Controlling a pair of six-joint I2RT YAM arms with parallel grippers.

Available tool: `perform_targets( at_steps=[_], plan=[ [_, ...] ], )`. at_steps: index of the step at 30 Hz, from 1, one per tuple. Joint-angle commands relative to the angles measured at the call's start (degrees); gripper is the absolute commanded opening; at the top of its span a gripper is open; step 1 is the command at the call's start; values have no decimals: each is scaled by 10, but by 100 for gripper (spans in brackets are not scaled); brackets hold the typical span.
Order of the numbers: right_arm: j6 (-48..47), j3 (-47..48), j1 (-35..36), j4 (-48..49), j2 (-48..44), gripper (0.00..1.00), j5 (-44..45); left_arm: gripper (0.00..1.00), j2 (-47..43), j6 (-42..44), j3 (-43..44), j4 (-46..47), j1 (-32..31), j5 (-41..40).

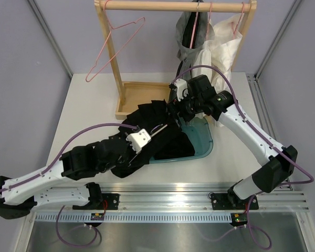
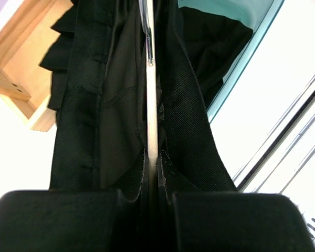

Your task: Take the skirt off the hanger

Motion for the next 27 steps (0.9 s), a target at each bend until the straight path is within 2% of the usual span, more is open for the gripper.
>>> perform_targets(
  at_steps=[1,3,4,10,11,12,16,19,23,27],
  plan=[
    [4,1,4,12,7,78,40,0,-6,4,45,44,-20,-52],
    [6,0,5,19,8,68,57,0,-13,2,47,38,-32,-62],
    [5,1,4,20,9,56,64,0,-16,-2,47,35,-37,-64],
    [-10,-24,1,40,-12,22,138,0,-45,-24,43,8,-51,-71],
    [-12,-28,-2,49,-16,10,154,0,-51,-26,41,5,-51,-63],
    [-12,-34,-12,53,-20,3,162,0,-60,-26,40,3,-53,-56],
    [1,-40,-76,72,-41,0,170,0,-93,-20,33,-10,-54,11],
    [13,-33,-128,71,-49,0,136,0,-108,-25,28,-21,-54,52],
    [-41,-57,-142,56,-65,0,-10,0,-135,-37,25,3,-53,46],
    [-75,-77,-142,45,-76,0,-48,0,-173,-40,12,35,-54,44]
  ],
)
